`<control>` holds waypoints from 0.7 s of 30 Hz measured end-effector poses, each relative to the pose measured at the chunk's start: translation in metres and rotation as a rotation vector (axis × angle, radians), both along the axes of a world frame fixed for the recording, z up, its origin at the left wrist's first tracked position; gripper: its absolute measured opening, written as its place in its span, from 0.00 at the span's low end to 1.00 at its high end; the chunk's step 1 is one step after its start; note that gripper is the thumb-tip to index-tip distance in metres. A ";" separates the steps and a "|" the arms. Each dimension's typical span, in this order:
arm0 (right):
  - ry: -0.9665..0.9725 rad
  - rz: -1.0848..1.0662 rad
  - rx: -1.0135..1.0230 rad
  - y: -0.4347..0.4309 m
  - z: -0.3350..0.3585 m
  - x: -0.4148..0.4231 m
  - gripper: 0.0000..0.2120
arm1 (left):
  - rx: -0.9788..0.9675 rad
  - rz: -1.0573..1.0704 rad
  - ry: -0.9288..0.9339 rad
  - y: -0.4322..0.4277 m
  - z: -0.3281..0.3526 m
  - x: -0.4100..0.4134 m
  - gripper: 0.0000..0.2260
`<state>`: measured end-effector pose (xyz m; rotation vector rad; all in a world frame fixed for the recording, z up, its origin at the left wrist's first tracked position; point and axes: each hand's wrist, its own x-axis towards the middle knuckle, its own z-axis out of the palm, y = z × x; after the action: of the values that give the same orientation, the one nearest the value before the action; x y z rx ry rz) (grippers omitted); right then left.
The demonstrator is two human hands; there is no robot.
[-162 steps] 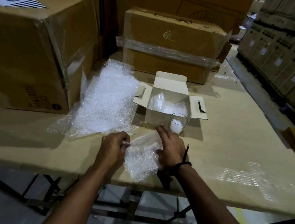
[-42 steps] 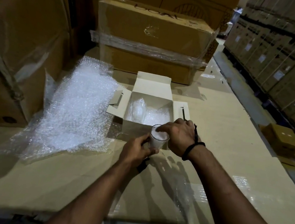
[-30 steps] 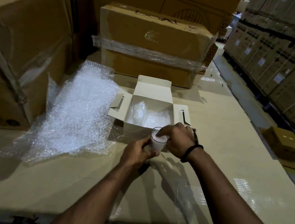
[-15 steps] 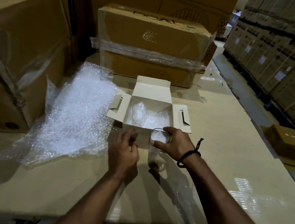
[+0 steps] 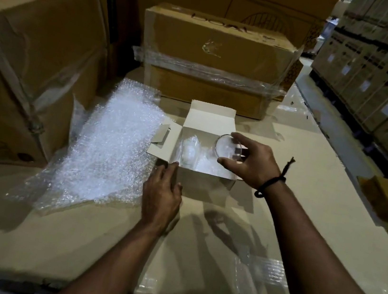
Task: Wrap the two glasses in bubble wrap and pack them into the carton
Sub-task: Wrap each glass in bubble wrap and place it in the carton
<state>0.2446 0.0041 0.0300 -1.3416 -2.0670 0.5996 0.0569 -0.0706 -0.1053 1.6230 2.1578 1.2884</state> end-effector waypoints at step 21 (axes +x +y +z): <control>-0.511 -0.105 -0.169 0.069 -0.032 -0.039 0.18 | 0.019 -0.052 -0.153 0.004 -0.010 -0.004 0.23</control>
<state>0.2058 0.0733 -0.0018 -1.8404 -2.3584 0.4209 0.0529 -0.0662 -0.1155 1.5227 2.0072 1.3733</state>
